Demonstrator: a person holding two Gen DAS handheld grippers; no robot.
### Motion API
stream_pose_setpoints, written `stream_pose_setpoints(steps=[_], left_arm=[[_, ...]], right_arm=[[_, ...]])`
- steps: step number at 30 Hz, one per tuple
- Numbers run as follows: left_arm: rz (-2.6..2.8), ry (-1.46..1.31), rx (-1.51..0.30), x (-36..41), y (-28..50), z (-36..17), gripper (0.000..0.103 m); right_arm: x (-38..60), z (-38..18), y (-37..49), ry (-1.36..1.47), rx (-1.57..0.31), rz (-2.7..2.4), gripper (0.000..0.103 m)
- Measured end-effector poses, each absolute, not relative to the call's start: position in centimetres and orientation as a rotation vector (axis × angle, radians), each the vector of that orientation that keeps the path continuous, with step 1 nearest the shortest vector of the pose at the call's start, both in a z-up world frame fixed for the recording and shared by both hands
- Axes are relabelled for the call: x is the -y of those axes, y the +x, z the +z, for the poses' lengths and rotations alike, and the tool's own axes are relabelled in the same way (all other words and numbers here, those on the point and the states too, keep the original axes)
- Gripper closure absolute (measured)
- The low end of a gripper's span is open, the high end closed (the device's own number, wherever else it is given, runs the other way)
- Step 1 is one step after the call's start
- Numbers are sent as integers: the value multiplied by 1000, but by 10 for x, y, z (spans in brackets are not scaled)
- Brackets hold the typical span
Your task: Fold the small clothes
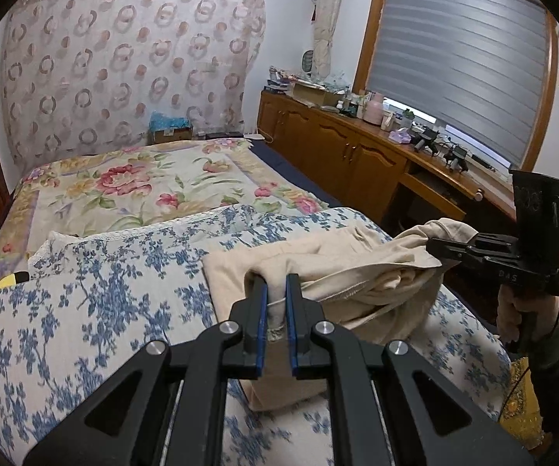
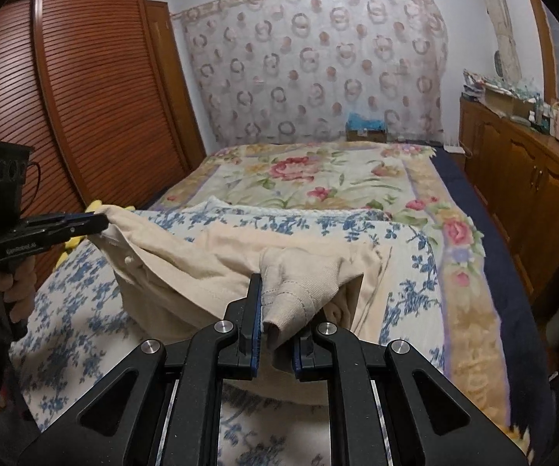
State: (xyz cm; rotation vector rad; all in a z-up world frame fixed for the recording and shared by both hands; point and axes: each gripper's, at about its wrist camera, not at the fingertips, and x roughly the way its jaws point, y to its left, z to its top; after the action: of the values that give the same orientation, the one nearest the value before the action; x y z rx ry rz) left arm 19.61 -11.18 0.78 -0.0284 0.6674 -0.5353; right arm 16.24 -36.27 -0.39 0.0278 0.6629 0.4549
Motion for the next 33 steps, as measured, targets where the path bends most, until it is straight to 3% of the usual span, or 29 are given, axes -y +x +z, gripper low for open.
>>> stream_pose_setpoints(steps=[9, 12, 15, 16, 23, 27, 33], left_arm=[[-516, -16, -746, 118, 246, -14, 97], [-516, -14, -780, 121, 261, -23, 97], [-515, -7, -810, 123, 275, -30, 96], [-516, -8, -824, 123, 280, -34, 96], [-516, -7, -858, 117, 298, -38, 85], [-538, 3, -856, 102, 284, -37, 68], [-531, 48, -936, 99, 279, -64, 66]], right_arm=[[366, -14, 209, 28, -739, 436, 93], [366, -18, 222, 15, -768, 400, 84], [372, -16, 234, 0, -772, 310, 64], [377, -14, 236, 5, -758, 284, 62], [394, -4, 237, 0, -758, 298, 61], [388, -13, 227, -62, -791, 347, 61], [373, -40, 237, -143, -859, 392, 61]])
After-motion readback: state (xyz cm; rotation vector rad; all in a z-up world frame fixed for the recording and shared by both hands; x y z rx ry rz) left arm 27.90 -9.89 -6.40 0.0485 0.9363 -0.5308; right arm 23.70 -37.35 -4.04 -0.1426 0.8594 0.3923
